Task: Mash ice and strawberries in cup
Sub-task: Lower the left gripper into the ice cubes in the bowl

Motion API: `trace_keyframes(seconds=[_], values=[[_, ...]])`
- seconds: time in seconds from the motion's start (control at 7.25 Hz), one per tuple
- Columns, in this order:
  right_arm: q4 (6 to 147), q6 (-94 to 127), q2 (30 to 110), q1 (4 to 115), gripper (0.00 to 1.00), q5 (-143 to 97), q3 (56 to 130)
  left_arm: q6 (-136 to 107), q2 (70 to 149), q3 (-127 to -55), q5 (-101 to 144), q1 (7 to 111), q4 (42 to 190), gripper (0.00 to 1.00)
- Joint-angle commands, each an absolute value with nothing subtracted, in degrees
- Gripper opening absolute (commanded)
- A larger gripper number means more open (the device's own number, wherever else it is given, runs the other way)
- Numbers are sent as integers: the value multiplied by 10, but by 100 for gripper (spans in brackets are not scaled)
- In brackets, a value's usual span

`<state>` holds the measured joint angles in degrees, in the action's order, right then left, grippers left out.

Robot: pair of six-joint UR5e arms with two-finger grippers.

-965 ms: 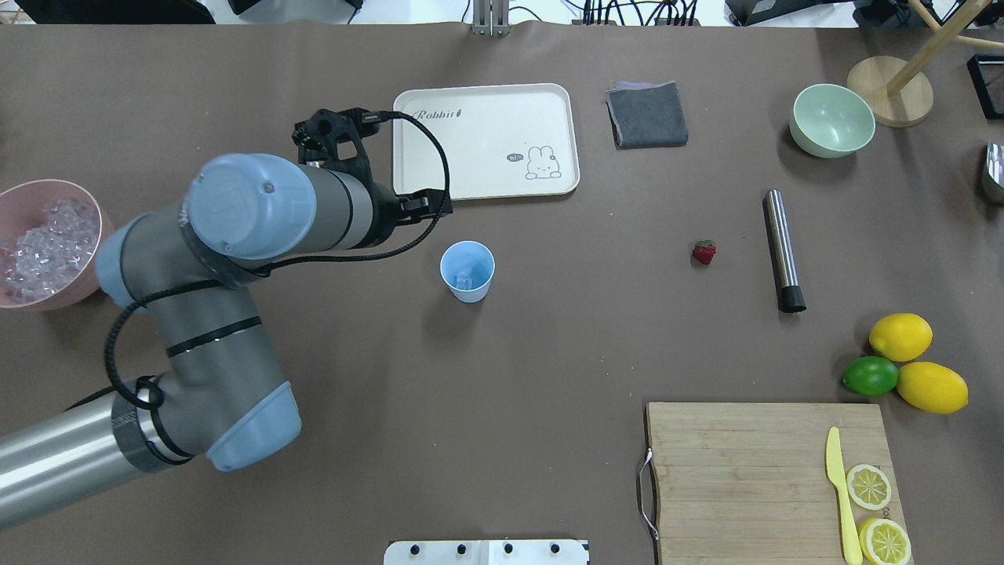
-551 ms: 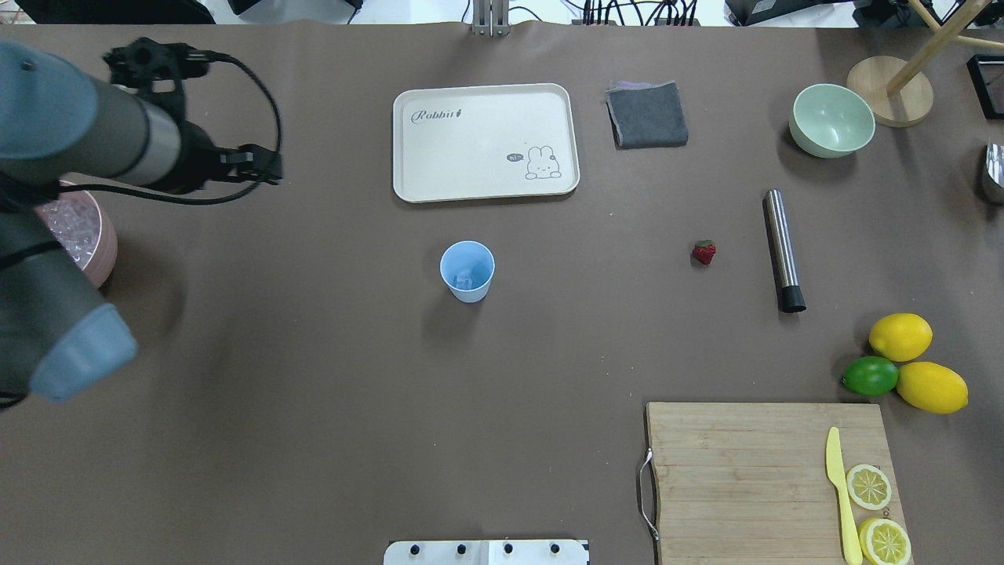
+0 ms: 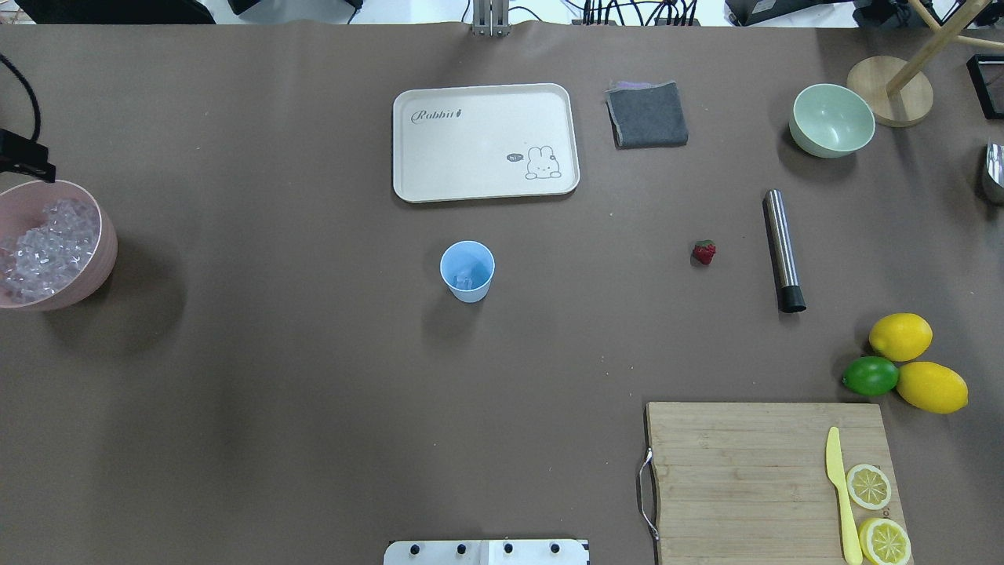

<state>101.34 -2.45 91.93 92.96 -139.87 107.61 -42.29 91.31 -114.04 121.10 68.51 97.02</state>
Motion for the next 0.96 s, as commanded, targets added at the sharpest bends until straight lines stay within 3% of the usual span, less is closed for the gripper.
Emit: trace_keyframes(seconds=[0.0,0.28,0.83], values=[[1013,-26,917,929,100,-1399,1075,-474,841,-1123,1215,709,1018,98],[1013,-28,913,928,100,-1395,1077,-469,825,-1038,1218,708,1156,97],[1013,-27,905,915,100,-1393,1078,-446,929,-978,1238,673,1158,97]])
